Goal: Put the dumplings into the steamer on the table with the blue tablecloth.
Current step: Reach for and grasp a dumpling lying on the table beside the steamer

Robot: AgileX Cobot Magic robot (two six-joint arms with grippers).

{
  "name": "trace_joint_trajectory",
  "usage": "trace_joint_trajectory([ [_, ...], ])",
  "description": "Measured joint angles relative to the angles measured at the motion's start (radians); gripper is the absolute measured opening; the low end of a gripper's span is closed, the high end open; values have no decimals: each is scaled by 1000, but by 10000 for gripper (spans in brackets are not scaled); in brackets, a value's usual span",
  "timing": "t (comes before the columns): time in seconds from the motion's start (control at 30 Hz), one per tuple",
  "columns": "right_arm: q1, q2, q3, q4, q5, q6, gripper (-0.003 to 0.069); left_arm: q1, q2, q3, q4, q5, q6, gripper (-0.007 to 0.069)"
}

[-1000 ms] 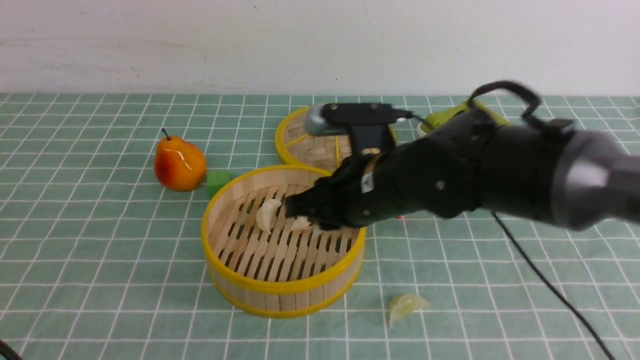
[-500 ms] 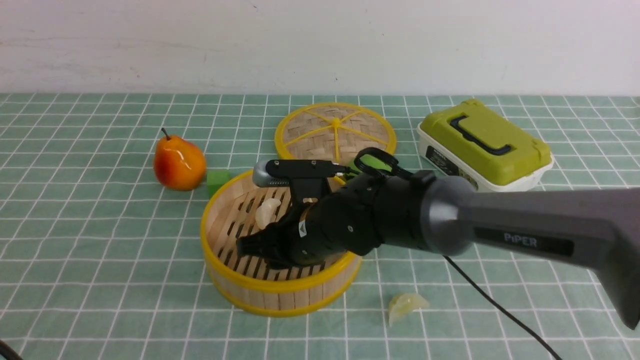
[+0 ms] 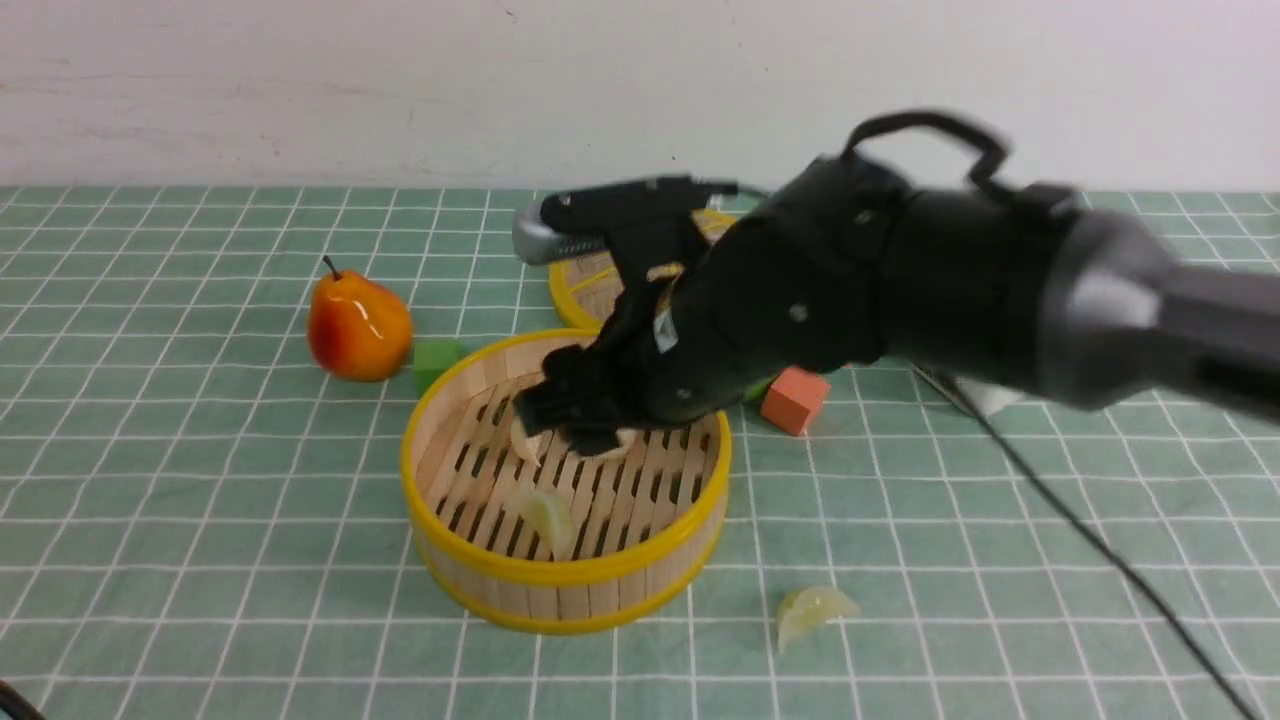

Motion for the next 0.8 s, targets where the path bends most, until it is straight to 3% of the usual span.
trace_joint_trajectory([
  [0.07, -1, -41, -5, -57, 100, -109, 497, 0, 0, 0, 0, -1, 0, -11],
  [0.1, -11, -66, -4, -89, 245, -227, 497, 0, 0, 0, 0, -5, 0, -11],
  [0.23, -68, -69, 84, -32, 412, -479, 482, 0, 0, 0, 0, -28, -22, -9],
  [0.33, -102, -40, 196, 50, 350, -607, 468, 0, 0, 0, 0, -36, -42, -6],
  [0.5, -109, 10, 293, 60, 168, -773, 456, 0, 0, 1, 0, -35, -60, -3],
  [0.63, -114, 51, 295, 50, 17, -802, 456, 0, 0, 2, 0, -26, -65, -1],
  [0.8, -131, 121, 295, 53, -38, -805, 438, 0, 0, 2, 0, -25, -66, 4],
])
